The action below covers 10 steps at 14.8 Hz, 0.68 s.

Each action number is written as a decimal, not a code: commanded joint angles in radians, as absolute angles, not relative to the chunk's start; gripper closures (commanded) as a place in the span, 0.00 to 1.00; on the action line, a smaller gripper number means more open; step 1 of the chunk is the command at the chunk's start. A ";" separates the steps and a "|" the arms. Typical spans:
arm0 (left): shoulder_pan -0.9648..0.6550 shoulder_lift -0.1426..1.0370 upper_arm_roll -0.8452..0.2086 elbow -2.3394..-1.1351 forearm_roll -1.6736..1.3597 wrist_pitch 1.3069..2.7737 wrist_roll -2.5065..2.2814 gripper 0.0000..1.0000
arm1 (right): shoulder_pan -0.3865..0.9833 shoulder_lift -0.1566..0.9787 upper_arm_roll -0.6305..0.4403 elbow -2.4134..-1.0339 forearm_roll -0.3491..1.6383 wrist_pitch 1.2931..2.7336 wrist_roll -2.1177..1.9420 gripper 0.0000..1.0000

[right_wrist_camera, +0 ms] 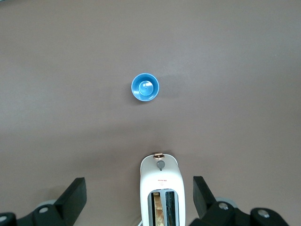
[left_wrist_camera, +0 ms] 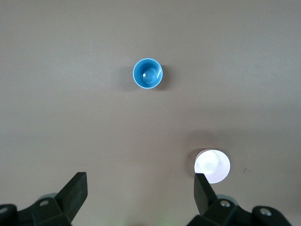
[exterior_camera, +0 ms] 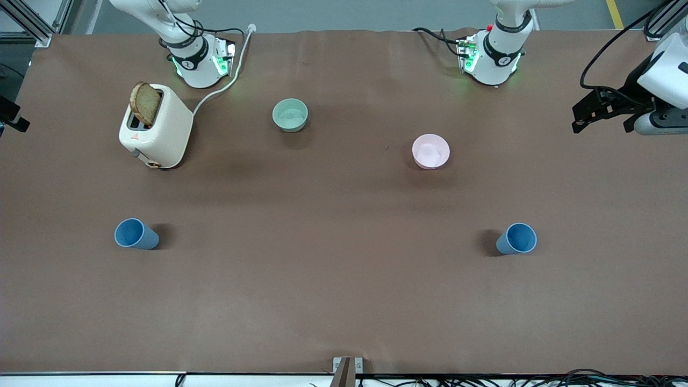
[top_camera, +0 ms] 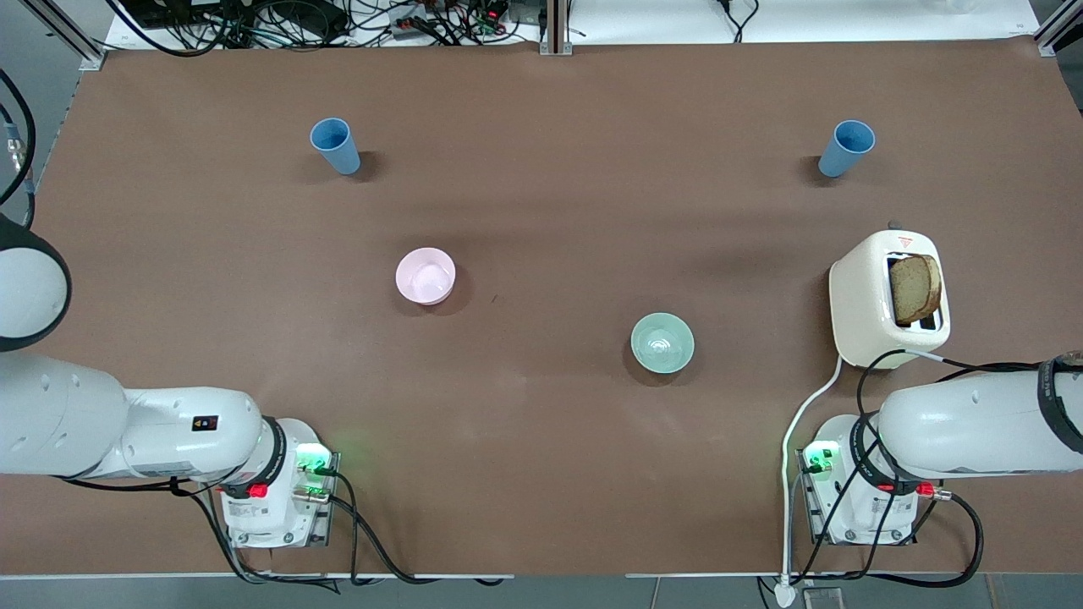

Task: Stack blue cups with both arms

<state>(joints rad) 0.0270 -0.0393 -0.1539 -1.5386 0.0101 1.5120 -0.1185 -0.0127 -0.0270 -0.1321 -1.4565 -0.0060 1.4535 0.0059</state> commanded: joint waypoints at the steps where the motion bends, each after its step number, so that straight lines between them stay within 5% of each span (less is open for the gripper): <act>1: 0.029 -0.043 -0.160 -1.537 0.026 1.509 -0.100 0.00 | -0.006 -0.021 -0.138 -1.443 -0.008 1.442 -0.002 0.00; 10: 0.064 0.089 -0.147 -1.523 0.037 1.621 -0.129 0.00 | -0.005 -0.020 -0.138 -1.443 -0.008 1.442 -0.008 0.00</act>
